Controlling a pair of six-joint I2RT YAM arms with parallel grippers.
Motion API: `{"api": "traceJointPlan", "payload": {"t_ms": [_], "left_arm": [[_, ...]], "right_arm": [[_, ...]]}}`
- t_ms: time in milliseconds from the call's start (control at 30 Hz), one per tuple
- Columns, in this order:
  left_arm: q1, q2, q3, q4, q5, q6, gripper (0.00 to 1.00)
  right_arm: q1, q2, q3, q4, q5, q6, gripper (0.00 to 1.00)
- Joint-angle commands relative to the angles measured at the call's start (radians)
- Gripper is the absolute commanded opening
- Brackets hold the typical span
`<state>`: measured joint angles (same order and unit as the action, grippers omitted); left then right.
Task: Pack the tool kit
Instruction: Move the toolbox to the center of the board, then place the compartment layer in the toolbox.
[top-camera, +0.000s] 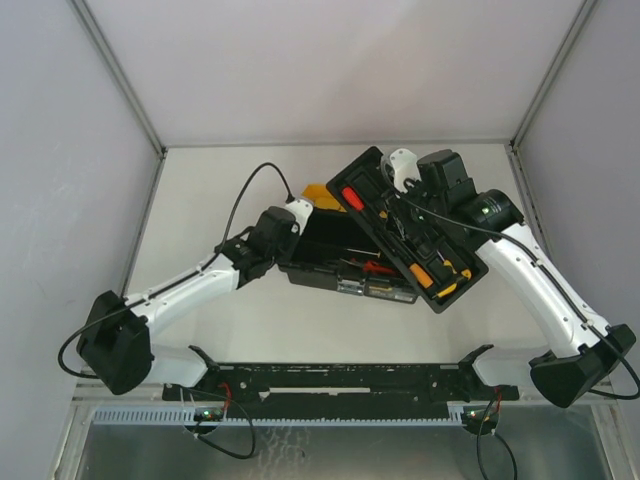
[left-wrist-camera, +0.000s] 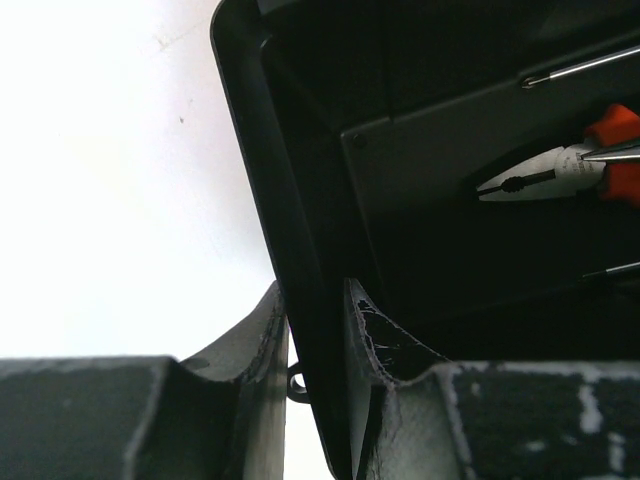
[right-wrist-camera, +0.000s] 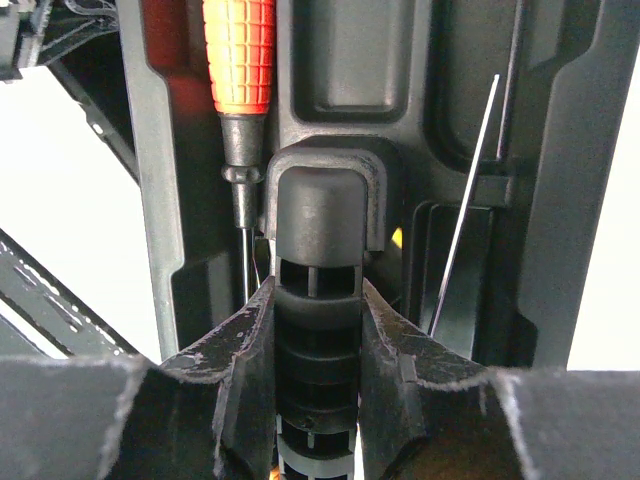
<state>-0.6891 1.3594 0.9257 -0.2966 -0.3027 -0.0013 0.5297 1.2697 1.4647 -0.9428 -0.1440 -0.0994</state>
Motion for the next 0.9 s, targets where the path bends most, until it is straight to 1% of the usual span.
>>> {"api": "traceJointPlan", "payload": {"t_ms": [0,67,100,200,233,367,467,533,667,767,867], "left_arm": [[-0.034,-0.081,-0.055,-0.119,0.033,0.066,0.04],[-0.033,-0.092,-0.037,-0.137,0.03,0.055,0.07],[-0.034,-0.098,-0.034,-0.137,0.021,0.038,0.14],[-0.033,-0.131,-0.021,-0.142,0.015,-0.027,0.52],[-0.032,-0.145,-0.012,-0.148,0.016,-0.046,0.6],[-0.03,-0.226,-0.004,-0.17,-0.058,-0.131,0.72],[-0.004,-0.341,-0.045,-0.179,-0.159,-0.205,0.75],[0.035,-0.426,-0.08,-0.195,-0.194,-0.255,0.75],[0.105,-0.601,-0.157,-0.223,-0.204,-0.343,0.78],[0.109,-0.699,-0.189,-0.243,-0.209,-0.379,0.81],[0.11,-0.756,-0.19,-0.267,-0.192,-0.388,0.83]], "right_arm": [[-0.007,-0.032,0.021,0.03,-0.038,-0.076,0.0],[-0.007,-0.022,0.026,0.009,-0.071,-0.101,0.0],[-0.007,-0.018,0.03,0.003,-0.073,-0.107,0.0],[-0.008,0.003,0.043,-0.01,-0.113,-0.141,0.0],[-0.008,0.016,0.054,-0.016,-0.13,-0.149,0.0],[-0.008,0.092,0.111,-0.054,-0.221,-0.193,0.0],[-0.008,0.172,0.164,-0.09,-0.295,-0.226,0.0],[-0.005,0.221,0.192,-0.109,-0.323,-0.251,0.0],[0.018,0.319,0.266,-0.16,-0.341,-0.297,0.0],[0.043,0.385,0.31,-0.183,-0.35,-0.321,0.0],[0.06,0.433,0.327,-0.197,-0.359,-0.34,0.0]]}}
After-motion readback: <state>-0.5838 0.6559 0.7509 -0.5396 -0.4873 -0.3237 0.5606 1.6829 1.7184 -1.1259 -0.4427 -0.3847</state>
